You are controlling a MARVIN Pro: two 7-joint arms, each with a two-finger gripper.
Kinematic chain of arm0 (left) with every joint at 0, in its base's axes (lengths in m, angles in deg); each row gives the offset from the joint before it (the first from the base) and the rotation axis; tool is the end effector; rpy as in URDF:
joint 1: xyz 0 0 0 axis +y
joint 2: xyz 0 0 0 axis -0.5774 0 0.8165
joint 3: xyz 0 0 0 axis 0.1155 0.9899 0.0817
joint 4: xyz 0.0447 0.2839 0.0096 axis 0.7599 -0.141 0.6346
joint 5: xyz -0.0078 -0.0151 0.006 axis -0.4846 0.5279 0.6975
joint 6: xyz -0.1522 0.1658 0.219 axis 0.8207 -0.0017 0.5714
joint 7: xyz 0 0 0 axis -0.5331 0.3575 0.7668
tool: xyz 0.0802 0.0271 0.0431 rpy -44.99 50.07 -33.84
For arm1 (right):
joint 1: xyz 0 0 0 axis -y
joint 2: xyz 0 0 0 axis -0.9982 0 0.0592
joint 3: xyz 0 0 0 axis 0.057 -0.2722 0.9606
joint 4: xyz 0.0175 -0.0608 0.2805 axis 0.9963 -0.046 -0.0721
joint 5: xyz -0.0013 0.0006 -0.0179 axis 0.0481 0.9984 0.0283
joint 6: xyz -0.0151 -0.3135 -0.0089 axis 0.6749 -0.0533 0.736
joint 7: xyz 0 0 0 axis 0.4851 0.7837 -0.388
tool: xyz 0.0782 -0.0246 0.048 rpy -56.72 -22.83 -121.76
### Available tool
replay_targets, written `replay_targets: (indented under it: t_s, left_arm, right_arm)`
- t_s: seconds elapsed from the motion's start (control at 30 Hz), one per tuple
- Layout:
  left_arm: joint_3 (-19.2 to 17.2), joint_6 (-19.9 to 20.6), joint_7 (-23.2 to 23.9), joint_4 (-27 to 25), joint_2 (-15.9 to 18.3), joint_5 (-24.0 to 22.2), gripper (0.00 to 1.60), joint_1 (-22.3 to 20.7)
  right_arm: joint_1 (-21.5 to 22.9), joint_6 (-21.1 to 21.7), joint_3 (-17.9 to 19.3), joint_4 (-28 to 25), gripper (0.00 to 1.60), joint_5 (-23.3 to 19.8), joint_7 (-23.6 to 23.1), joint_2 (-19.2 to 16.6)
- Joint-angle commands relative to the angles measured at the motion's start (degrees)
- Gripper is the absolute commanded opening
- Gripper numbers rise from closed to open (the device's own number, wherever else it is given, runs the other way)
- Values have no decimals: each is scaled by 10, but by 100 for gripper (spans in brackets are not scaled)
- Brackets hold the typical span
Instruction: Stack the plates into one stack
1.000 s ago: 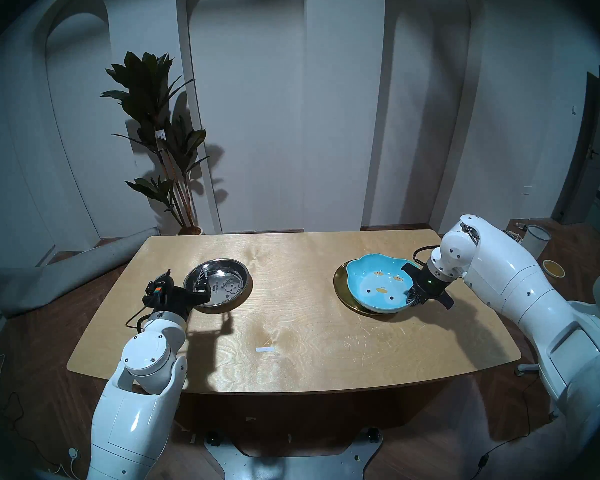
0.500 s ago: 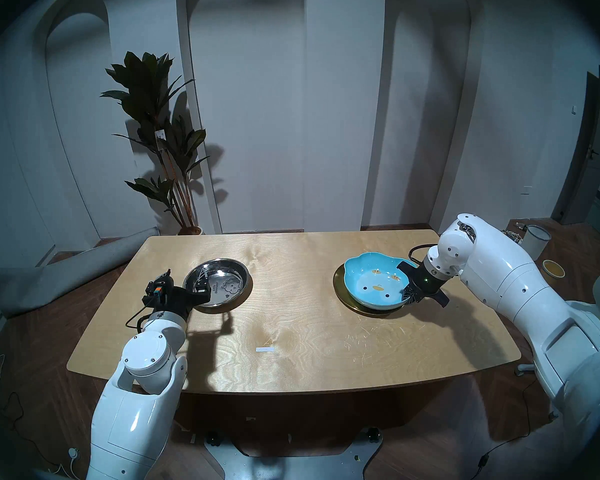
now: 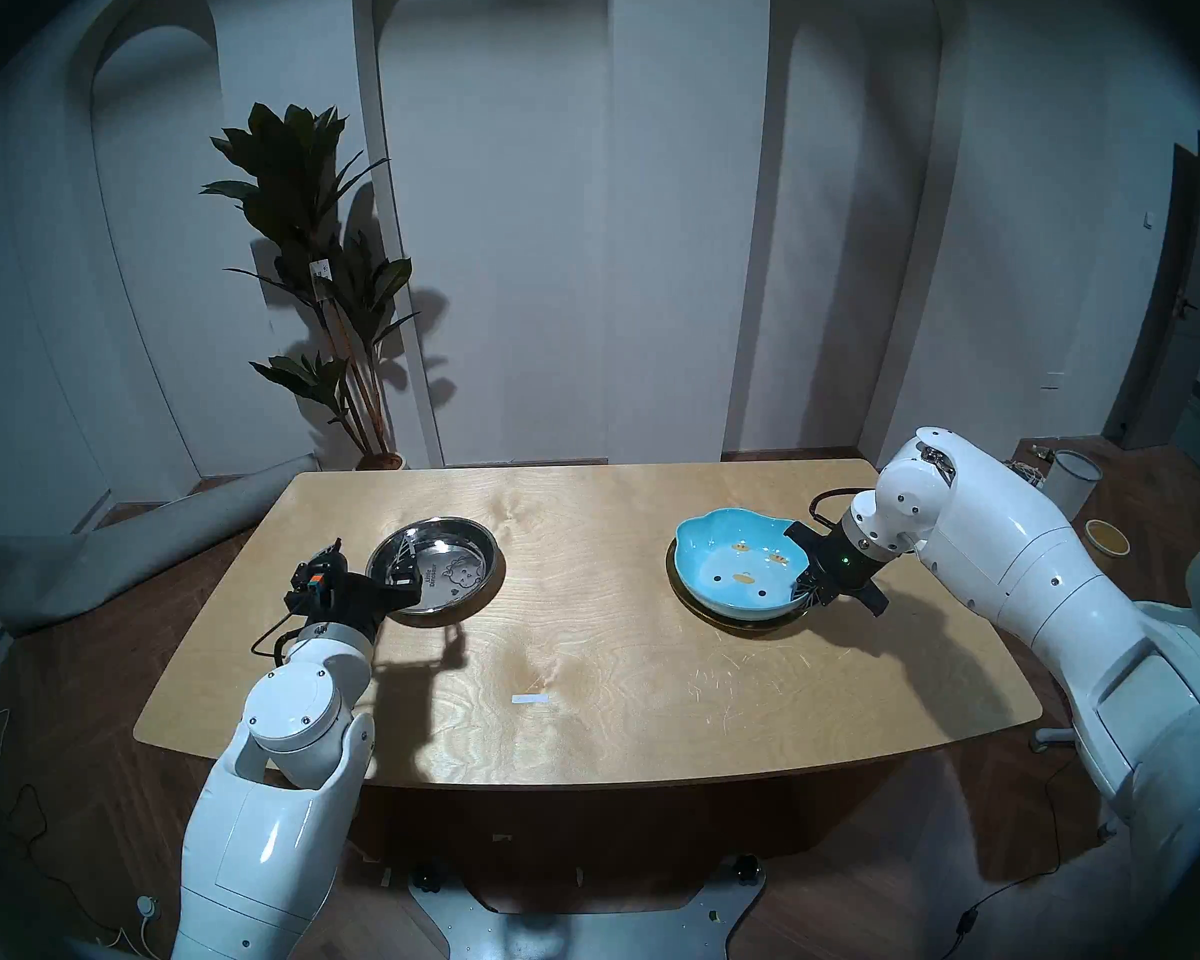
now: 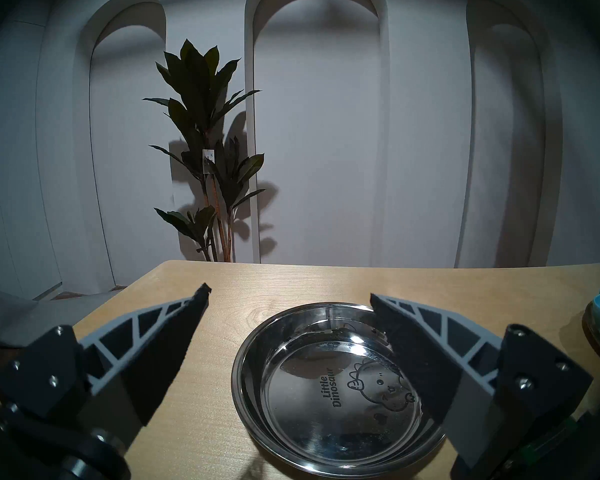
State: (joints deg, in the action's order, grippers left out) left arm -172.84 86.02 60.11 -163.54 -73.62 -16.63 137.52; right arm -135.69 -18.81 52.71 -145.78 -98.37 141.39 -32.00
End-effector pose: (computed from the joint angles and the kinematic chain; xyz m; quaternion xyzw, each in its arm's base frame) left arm 0.3649 0.0295 -0.2936 -0.7327 -0.0395 -0.6775 0.0515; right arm 0.4728 -0.1504 -0.2564 -0.9021 0.4022 -0.0409 0.1508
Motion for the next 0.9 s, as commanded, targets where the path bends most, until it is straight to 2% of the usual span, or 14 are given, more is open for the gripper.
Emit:
replay_targets:
  t_s: [0.0, 0.07, 0.1, 0.13, 0.17, 0.2, 0.23, 0.43, 0.63, 0.77, 0.87]
  left_arm:
    - [-1, -6, 0, -12, 1, 1, 160, -7]
    - [-1, -6, -1, -12, 1, 0, 160, -7]
    - [0, -6, -1, -12, 1, 0, 160, -7]
    - [0, -6, -1, -12, 1, 0, 160, -7]
    - [0, -6, -1, -12, 1, 0, 160, -7]
    - [0, -6, -1, -12, 2, 0, 160, -7]
    - [0, -6, -1, -12, 2, 0, 160, -7]
    - [1, -6, -2, -12, 3, -1, 160, -7]
    - [1, -6, -3, -12, 4, -2, 160, -7]
    - [2, -5, -4, -11, 5, -3, 160, -8]
    - [2, -4, -4, -10, 5, -4, 160, -8]
  right_arm:
    - [-2, -11, 0, -16, 14, -4, 18, -16]
    - [-3, -12, -1, -17, 33, -4, 18, -17]
    - [-3, -12, -1, -18, 69, -5, 17, -18]
    - [-4, -13, -1, -19, 122, -5, 17, -18]
    - [-4, -13, -1, -20, 152, -4, 16, -19]
    - [-5, -11, 0, -21, 152, -5, 14, -20]
    - [-6, -12, 0, -21, 160, -5, 14, -20]
    - [-10, -17, 3, -36, 160, -8, 16, -33]
    - [-18, -29, 21, -95, 160, -40, 32, -73]
    - [-7, -20, 33, -132, 160, -70, 51, -92]
    - [17, -14, 48, -154, 160, -70, 41, -95]
